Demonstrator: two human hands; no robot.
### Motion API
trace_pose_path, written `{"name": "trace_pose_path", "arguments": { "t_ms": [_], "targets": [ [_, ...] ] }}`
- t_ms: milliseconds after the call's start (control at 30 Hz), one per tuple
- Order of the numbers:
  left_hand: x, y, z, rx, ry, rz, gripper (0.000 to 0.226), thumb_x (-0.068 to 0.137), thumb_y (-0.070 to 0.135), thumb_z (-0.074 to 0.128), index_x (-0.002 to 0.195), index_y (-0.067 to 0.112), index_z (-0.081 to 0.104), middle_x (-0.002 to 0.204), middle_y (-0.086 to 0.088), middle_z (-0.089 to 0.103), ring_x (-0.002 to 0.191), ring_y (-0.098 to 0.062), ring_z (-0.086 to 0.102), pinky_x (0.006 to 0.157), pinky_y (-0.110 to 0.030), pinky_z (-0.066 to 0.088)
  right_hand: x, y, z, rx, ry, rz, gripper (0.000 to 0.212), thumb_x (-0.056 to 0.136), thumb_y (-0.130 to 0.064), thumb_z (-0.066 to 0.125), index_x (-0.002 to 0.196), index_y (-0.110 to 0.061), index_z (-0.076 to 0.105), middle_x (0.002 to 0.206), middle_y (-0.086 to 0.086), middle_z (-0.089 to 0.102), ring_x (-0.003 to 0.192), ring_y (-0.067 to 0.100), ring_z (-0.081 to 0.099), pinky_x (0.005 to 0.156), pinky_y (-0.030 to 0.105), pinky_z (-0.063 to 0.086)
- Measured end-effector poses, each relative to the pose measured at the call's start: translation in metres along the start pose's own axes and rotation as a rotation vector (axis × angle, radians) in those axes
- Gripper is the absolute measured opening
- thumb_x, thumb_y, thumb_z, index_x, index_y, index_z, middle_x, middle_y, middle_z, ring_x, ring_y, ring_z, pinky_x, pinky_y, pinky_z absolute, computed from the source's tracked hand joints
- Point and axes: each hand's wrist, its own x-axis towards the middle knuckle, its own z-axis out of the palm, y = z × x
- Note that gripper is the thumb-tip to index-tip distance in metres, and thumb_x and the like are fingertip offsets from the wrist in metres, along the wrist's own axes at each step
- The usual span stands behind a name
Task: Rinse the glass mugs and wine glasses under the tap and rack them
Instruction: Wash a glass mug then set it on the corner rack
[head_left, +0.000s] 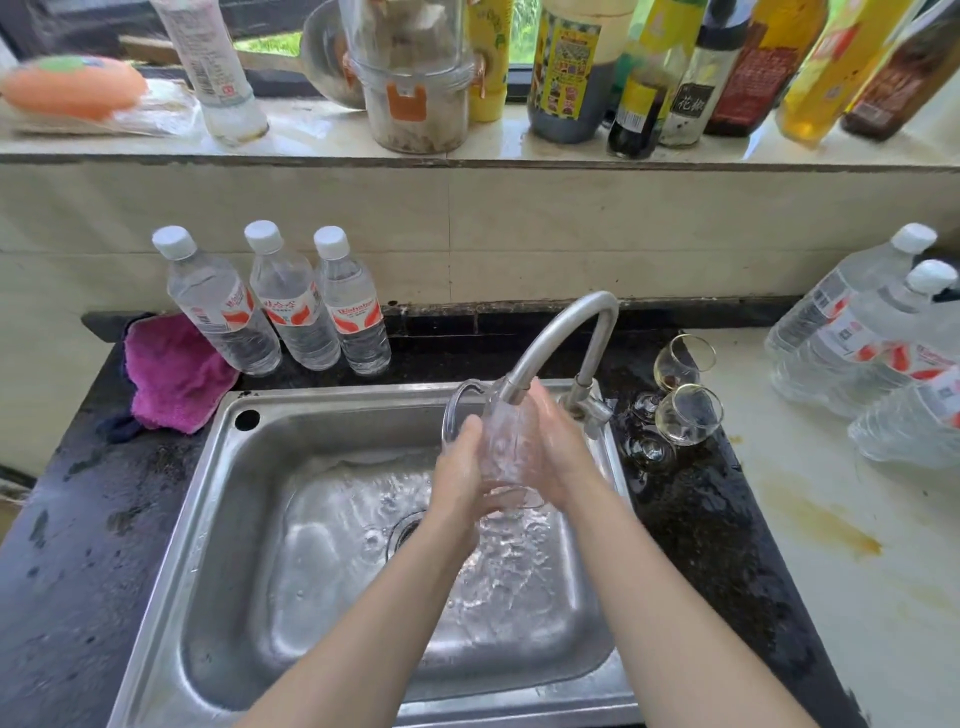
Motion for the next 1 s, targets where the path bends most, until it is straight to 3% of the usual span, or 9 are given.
{"name": "trace_pose_path", "arguments": {
  "t_ms": [67, 133, 267, 433, 567, 700, 767, 867, 1000],
  "targets": [
    [0.003, 0.005, -0.003, 0.004, -0.004, 0.033, 0.041, 0.098, 0.041, 0.04, 0.103, 0.012, 0.069, 0.095, -0.009, 0.072, 0.082, -0.025, 0.068, 0.064, -0.036, 0.056, -0.012, 0.013, 0.004, -0.069, 0.046, -0.13, 0.051, 0.095, -0.041, 0.049, 0.14, -0.019, 0.036, 0.133, 0.004, 0.054, 0.113, 0.024, 0.06, 0.083, 0.037, 0.055],
    [0.005, 0.006, -0.005, 0.042, 0.041, 0.101, 0.035, 0.097, 0.037, 0.043, 0.098, 0.015, 0.07, 0.095, -0.004, 0.072, 0.089, -0.021, 0.067, 0.068, -0.034, 0.054, -0.021, 0.024, 0.007, -0.149, 0.041, -0.138, 0.066, 0.091, -0.037, 0.058, 0.146, -0.033, 0.021, 0.135, -0.012, 0.04, 0.12, 0.017, 0.052, 0.089, 0.041, 0.054],
    [0.004, 0.004, -0.012, 0.357, 0.059, 0.334, 0.028, 0.095, 0.032, 0.05, 0.088, 0.013, 0.069, 0.077, 0.0, 0.066, 0.074, -0.014, 0.062, 0.063, -0.025, 0.046, -0.019, 0.026, -0.004, -0.112, -0.007, 0.014, 0.067, 0.074, -0.054, 0.065, 0.129, -0.023, 0.042, 0.125, 0.0, 0.059, 0.096, 0.022, 0.068, 0.071, 0.042, 0.059],
    [0.006, 0.018, -0.008, 0.599, 0.154, 0.524, 0.021, 0.097, 0.02, 0.045, 0.078, 0.011, 0.051, 0.068, 0.003, 0.051, 0.062, -0.011, 0.046, 0.049, -0.011, 0.036, -0.034, 0.034, -0.011, -0.319, 0.074, -0.184, 0.068, 0.086, -0.039, 0.065, 0.141, -0.023, 0.029, 0.132, -0.015, 0.047, 0.114, 0.001, 0.051, 0.093, 0.026, 0.044],
    [0.013, 0.041, 0.007, 0.885, -0.054, 0.2, 0.025, 0.089, 0.021, 0.043, 0.064, 0.016, 0.045, 0.056, 0.003, 0.045, 0.048, -0.014, 0.041, 0.045, -0.025, 0.031, -0.046, 0.038, -0.025, -0.344, 0.091, -0.25, 0.094, 0.071, -0.061, 0.067, 0.148, -0.03, 0.02, 0.152, -0.008, 0.032, 0.137, 0.014, 0.036, 0.111, 0.046, 0.036],
    [0.008, 0.043, 0.012, 0.378, -0.363, -0.165, 0.032, 0.092, 0.023, 0.046, 0.06, 0.02, 0.042, 0.044, 0.009, 0.031, 0.036, -0.008, 0.025, 0.039, -0.019, 0.022, -0.052, 0.036, -0.043, -0.429, 0.09, -0.315, 0.095, 0.068, -0.061, 0.069, 0.146, -0.037, 0.021, 0.148, -0.014, 0.036, 0.136, 0.009, 0.037, 0.113, 0.041, 0.032],
    [0.005, 0.034, 0.016, 0.337, -0.265, -0.085, 0.04, 0.093, 0.034, 0.049, 0.057, 0.018, 0.043, 0.042, 0.007, 0.031, 0.035, -0.009, 0.022, 0.038, -0.019, 0.017, -0.05, 0.036, -0.046, -0.495, 0.084, -0.319, 0.092, 0.07, -0.059, 0.071, 0.144, -0.042, 0.021, 0.145, -0.02, 0.037, 0.134, 0.007, 0.039, 0.112, 0.044, 0.034],
    [0.005, 0.016, 0.013, 0.409, 0.12, 0.292, 0.048, 0.093, 0.035, 0.049, 0.06, 0.001, 0.055, 0.051, -0.004, 0.045, 0.044, -0.015, 0.033, 0.045, -0.025, 0.025, -0.052, 0.032, -0.034, -0.596, 0.077, -0.325, 0.091, 0.076, -0.05, 0.073, 0.145, -0.043, 0.014, 0.133, -0.036, 0.033, 0.129, 0.002, 0.04, 0.112, 0.039, 0.035],
    [0.008, 0.008, -0.002, 0.422, 0.371, 0.7, 0.041, 0.098, 0.018, 0.041, 0.056, 0.017, 0.041, 0.053, 0.005, 0.04, 0.049, -0.006, 0.033, 0.054, -0.032, 0.03, -0.055, 0.027, -0.01, -0.745, 0.122, -0.393, 0.095, 0.08, -0.045, 0.07, 0.151, -0.029, 0.009, 0.148, -0.013, 0.031, 0.134, 0.005, 0.033, 0.102, 0.018, 0.029]
  ]
}}
